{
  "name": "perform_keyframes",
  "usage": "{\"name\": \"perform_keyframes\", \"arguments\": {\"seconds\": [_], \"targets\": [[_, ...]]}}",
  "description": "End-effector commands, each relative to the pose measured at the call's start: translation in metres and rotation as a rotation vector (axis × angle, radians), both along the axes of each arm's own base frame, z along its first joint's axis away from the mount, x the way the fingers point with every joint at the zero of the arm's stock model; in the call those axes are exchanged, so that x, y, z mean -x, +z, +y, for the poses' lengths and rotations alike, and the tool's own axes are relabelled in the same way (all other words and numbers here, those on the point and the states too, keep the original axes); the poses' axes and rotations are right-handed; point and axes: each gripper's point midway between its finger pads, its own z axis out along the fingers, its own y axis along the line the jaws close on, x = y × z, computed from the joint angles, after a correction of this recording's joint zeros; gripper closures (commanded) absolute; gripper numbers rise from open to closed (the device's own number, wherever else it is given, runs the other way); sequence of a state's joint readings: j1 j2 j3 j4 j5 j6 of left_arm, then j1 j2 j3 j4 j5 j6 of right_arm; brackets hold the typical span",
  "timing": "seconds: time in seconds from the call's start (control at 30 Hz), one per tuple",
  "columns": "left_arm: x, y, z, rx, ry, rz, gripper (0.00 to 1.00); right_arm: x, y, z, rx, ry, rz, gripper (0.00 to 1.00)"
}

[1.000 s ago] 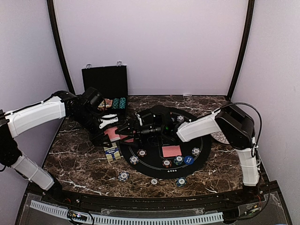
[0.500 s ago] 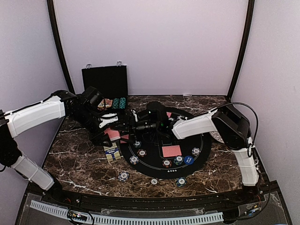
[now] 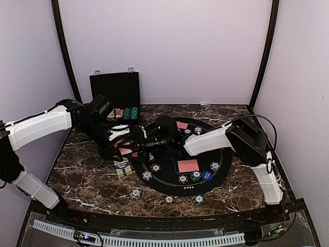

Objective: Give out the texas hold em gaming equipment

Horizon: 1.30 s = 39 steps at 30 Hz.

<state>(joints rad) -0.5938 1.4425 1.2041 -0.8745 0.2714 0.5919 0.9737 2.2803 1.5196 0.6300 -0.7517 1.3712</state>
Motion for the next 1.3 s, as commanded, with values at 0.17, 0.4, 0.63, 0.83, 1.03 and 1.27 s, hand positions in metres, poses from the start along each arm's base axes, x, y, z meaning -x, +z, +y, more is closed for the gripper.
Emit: {"name": "perform_keyframes", "arguments": {"seconds": [0.17,0.4,0.63,0.83,1.03,1.27], "targets": [[0.002,0.014,-0.004,0.036,-0.022,-0.027,1.0,-0.015,-0.013,-0.021,0.075,-0.068,-0.006,0.33],[0.001,0.014,-0.006,0.04,-0.023,-0.027,1.0,-0.015,-0.008,-0.04,0.088,-0.077,-0.02,0.39],[0.001,0.013,-0.006,0.037,-0.022,-0.024,1.0,-0.013,0.018,-0.04,0.056,-0.064,-0.061,0.44],[0.001,0.013,-0.006,0.038,-0.023,-0.024,1.0,-0.014,0.035,-0.047,0.066,-0.068,-0.115,0.44],[0.001,0.011,-0.005,0.031,-0.024,-0.024,1.0,-0.014,0.045,-0.052,0.056,-0.072,-0.127,0.47],[0.001,0.011,-0.004,0.029,-0.023,-0.025,1.0,-0.011,0.05,-0.05,0.043,-0.058,-0.117,0.64]]}}
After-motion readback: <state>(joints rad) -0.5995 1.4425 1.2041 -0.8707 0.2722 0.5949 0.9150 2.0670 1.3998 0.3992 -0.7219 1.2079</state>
